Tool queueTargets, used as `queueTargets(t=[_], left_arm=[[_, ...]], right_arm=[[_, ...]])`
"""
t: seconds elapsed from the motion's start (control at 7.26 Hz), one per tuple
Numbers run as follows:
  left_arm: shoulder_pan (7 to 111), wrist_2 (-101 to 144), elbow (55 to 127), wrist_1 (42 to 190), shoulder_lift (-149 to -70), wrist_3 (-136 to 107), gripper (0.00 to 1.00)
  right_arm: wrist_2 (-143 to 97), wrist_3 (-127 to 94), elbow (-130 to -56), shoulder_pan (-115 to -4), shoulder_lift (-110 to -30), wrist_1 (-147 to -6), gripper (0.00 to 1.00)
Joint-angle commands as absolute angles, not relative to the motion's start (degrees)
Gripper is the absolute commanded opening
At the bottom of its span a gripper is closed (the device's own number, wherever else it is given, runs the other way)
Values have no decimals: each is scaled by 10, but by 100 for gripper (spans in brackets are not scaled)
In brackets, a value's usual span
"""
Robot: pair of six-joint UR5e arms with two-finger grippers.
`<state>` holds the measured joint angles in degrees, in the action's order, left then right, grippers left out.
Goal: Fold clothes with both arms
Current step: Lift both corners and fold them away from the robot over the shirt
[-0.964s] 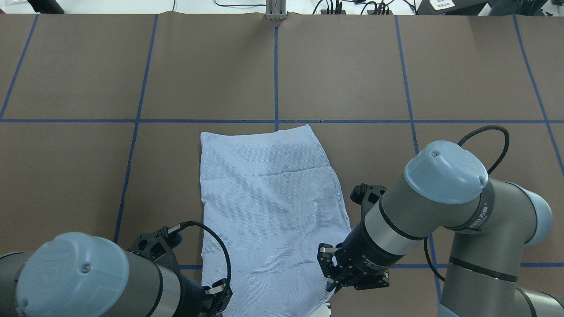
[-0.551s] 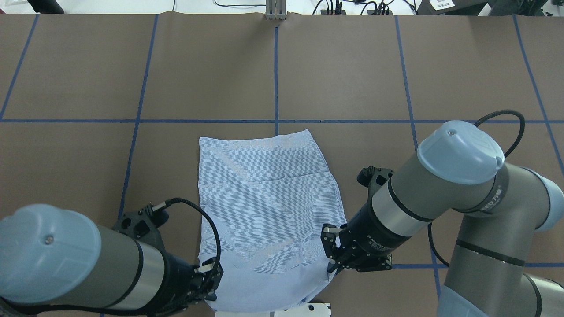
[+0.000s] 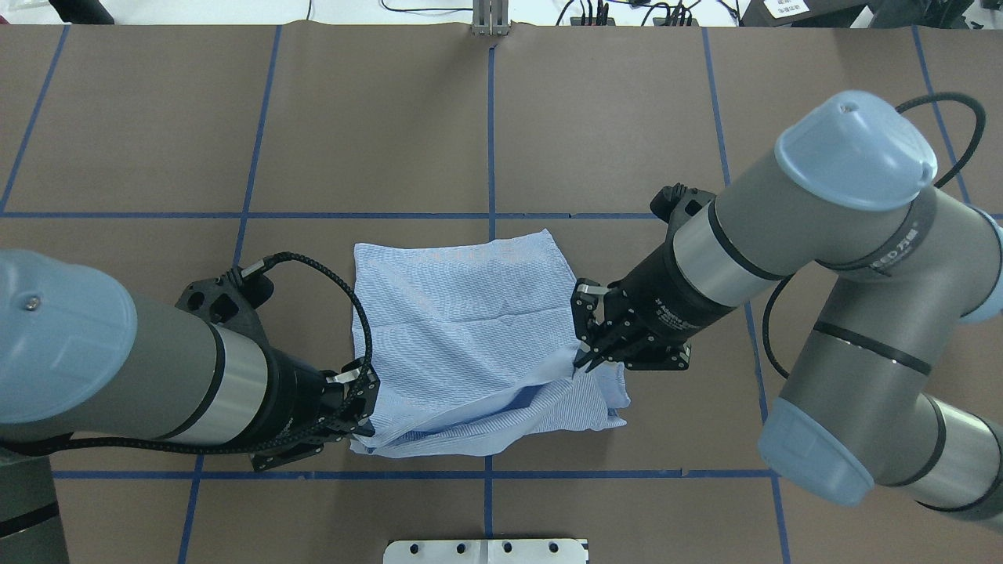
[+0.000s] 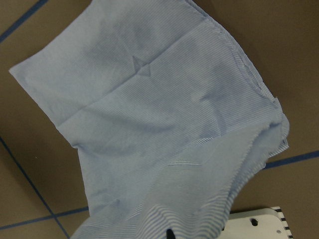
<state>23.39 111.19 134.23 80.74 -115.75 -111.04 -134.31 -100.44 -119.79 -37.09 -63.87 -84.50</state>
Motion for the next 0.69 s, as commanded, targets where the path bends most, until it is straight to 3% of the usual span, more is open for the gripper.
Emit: queueTargets(t=[0.0,0.55], left_arm=[[274,1115,1304,809,-1165,-1058,0],[332,1114,1225,844,-1183,-1013,0]], right_arm=[[-1332,-986,-1152,-394,-600,-845,0],[-1299,-970,-1059,-395,-544,-842,0]])
